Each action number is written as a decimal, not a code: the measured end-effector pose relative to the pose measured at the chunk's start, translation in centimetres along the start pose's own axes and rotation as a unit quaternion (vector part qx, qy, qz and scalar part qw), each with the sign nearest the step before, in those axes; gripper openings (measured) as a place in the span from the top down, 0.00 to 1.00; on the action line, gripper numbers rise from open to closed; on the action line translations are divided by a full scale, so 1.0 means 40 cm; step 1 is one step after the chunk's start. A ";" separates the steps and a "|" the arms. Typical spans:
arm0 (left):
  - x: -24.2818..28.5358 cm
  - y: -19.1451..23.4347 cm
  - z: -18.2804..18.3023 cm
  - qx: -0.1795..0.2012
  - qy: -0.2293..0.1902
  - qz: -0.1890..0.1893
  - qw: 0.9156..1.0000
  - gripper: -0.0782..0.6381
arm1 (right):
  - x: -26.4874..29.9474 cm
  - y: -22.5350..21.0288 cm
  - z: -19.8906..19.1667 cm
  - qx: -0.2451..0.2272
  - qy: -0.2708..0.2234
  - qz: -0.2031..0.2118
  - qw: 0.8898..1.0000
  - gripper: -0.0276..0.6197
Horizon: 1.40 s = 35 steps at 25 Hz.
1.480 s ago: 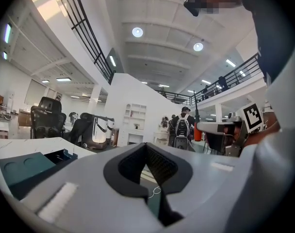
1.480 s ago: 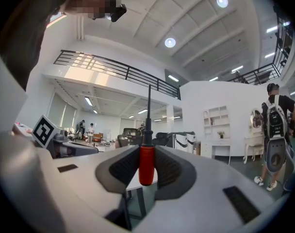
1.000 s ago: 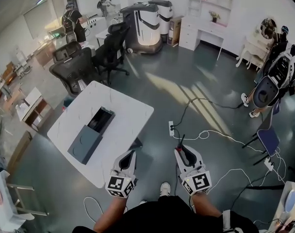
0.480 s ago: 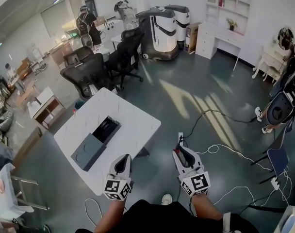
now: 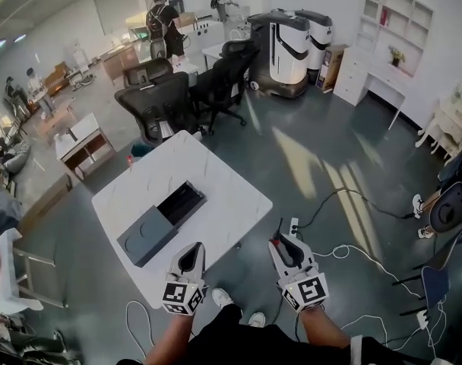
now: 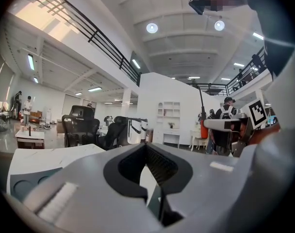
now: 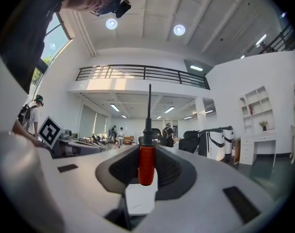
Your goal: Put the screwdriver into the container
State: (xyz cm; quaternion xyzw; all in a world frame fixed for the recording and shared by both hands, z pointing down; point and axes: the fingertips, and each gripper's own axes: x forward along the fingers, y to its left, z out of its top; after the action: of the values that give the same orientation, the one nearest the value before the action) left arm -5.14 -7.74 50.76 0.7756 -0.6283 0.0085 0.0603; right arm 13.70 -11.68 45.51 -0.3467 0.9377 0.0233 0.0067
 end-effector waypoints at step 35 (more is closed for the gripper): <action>0.171 0.470 0.039 -0.027 -0.017 0.097 0.995 0.88 | 0.611 0.082 -0.034 -0.011 0.019 0.129 0.991 0.81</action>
State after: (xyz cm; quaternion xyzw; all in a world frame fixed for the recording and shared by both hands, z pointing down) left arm -22.16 -18.40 51.37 0.7094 -0.7012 -0.0164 0.0693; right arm -6.97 -25.14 46.30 -0.2229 0.9743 0.0279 -0.0181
